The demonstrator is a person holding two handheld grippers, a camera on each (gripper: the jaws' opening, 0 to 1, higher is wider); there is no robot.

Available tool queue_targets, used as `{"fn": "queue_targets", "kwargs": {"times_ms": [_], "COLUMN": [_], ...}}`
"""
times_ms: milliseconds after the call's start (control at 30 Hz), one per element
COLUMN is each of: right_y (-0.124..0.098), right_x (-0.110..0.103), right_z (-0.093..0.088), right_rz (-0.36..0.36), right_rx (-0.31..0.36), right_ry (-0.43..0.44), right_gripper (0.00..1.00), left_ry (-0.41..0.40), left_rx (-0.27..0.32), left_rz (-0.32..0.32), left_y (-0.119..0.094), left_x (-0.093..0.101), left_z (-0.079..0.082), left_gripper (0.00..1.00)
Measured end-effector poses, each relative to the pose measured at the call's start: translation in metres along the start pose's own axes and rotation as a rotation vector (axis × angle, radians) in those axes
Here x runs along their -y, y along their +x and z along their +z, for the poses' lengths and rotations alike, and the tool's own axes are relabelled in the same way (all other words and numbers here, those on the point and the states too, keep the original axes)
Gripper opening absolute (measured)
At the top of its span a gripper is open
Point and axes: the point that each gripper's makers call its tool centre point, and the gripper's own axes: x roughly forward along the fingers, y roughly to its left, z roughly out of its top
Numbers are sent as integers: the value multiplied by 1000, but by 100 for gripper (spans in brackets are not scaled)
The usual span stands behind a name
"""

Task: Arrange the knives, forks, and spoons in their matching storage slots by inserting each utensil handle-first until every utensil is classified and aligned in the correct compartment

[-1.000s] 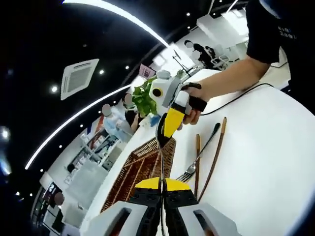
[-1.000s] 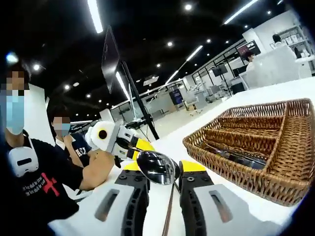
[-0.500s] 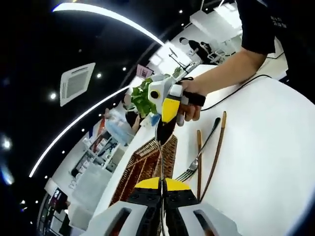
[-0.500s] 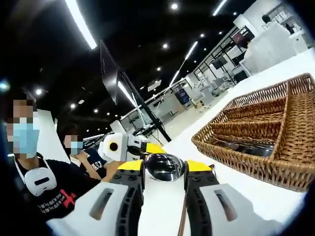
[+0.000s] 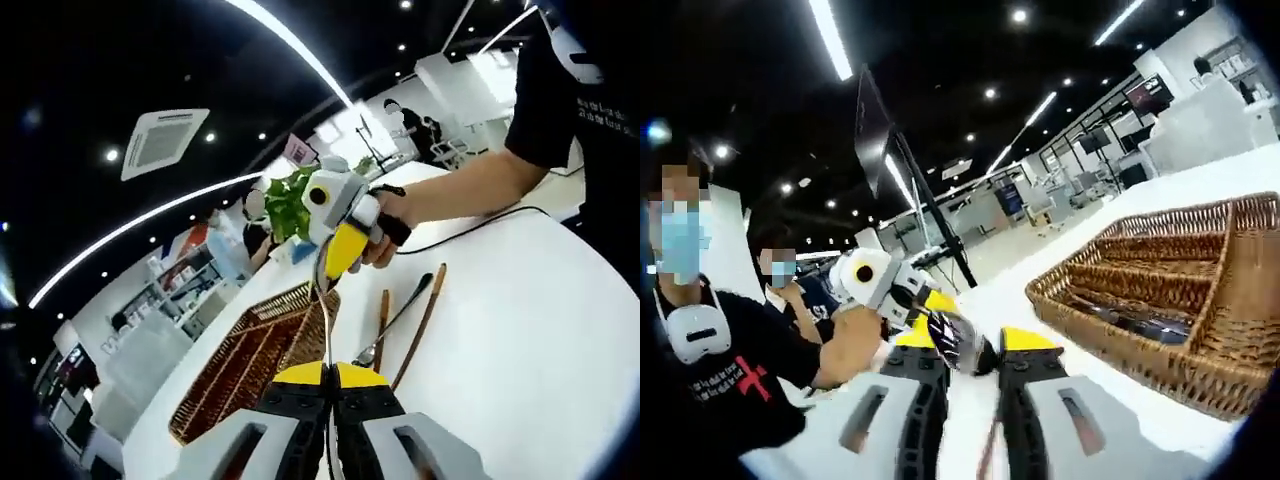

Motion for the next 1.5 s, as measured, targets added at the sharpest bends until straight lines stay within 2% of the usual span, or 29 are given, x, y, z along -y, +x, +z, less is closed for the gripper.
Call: {"fn": "queue_targets", "kwargs": {"times_ms": [33, 67, 100, 200, 233, 300, 400, 433, 467, 500, 533, 633, 800, 867, 933, 1067, 1167, 1233, 1300, 1367, 1433, 1500], "right_y": [4, 3, 5, 7, 5, 7, 7, 6, 5, 4, 3, 1, 1, -3, -6, -16, -26, -32, -38, -41, -43, -46], "right_x": [-22, -23, -20, -25, -18, -20, -25, -24, -23, -23, -24, -29, -27, -21, -17, -19, -11, -3, 8, 7, 9, 13], "right_z": [-3, -3, 0, 3, 2, 0, 0, 1, 4, 3, 2, 4, 4, 3, 2, -6, -13, -12, -7, -9, -11, -11], "right_rz": [82, 87, 75, 64, 55, 52, 65, 60, 56, 65, 64, 79, 69, 49, 34, 11, -48, -63, -111, -128, -154, -173], "right_rx": [11, 18, 27, 43, 32, 24, 33, 37, 53, 43, 46, 55, 49, 25, 8, -31, -71, -72, -36, -41, -42, -40], "right_ry": [125, 92, 21, -80, -95, -166, -176, -189, -217, -259, -235, -276, -293, -288, -295, -283, -265, -250, -240, -242, -244, -253], "right_gripper": [5, 5, 5, 5, 5, 11, 20, 21, 14, 12, 11, 6, 9, 11, 18, 41, 54, 65, 79, 89, 97, 100], "left_ry": [-1, -4, -43, -46, -45, -42, -31, -28, -29, -37, -32, -48, -41, 9, 42, 26, 12, -20, -8, -5, 0, -2], "left_rx": [-49, -41, -33, -28, -29, -44, -82, -85, -89, -90, -86, -84, -80, -93, -125, -119, -131, -136, -135, -150, -157, -155], "left_rz": [0, -5, -19, -17, -18, -29, -29, -31, -32, -37, -35, -40, -50, -39, -19, -40, -54, -80, -90, -91, -90, -95], "left_y": [-4, -5, -6, -7, -8, -7, -2, -2, -1, -2, -2, -5, -3, 0, 0, 0, 3, 5, 9, 11, 11, 10], "left_x": [0, 1, 3, 1, 2, 4, 6, 7, 7, 8, 7, 6, 6, 2, -3, -3, -5, -3, -9, -16, -24, -28], "left_z": [-7, -4, -1, -1, -1, -4, -11, -11, -11, -12, -11, -11, -12, -14, -14, -11, -10, -9, -6, -6, -5, -3], "left_gripper": [0, 0, 0, 0, 0, 0, 0, 0, 0, 0, 0, 0, 0, 0, 0, 0, 0, 0, 0, 0, 0, 0]}}
